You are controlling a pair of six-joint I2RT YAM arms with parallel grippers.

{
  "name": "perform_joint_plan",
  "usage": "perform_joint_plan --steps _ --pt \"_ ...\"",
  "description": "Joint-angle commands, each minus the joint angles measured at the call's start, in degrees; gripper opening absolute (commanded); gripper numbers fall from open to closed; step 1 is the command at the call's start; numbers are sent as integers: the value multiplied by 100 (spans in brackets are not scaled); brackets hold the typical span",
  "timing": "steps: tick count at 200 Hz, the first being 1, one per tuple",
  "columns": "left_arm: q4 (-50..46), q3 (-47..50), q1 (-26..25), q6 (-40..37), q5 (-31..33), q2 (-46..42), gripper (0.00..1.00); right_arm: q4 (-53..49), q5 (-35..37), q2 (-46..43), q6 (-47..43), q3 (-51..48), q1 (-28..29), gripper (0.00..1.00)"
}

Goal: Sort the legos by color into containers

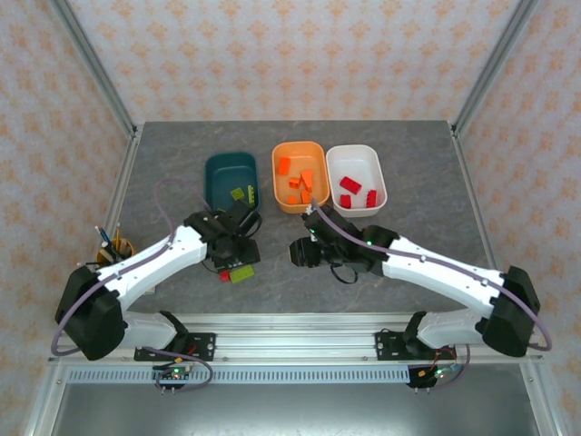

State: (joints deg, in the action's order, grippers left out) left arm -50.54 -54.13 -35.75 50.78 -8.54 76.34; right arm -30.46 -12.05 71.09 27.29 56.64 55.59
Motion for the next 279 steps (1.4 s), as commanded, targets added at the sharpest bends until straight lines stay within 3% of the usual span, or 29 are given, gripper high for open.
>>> perform_joint_plan --steps 1,32,58,125,199,279 --pt "328 78 -20 147 333 238 58 121 54 -302 254 -285 17 43" --pt "255 -158 -29 -774 317 642 67 32 147 -656 337 -430 30 43" --pt "-224 -434 -19 -1600 456 1034 68 5 165 -716 348 -469 25 44" --pt "-140 -545 -20 -2503 314 1658 71 97 67 -751 570 -477 30 45" --pt "-2 -533 -22 -2716 294 2130 72 -80 -63 -1122 752 -610 31 51" --pt "224 -40 -46 -2316 -182 1892 70 -98 98 -1238 863 -694 23 51"
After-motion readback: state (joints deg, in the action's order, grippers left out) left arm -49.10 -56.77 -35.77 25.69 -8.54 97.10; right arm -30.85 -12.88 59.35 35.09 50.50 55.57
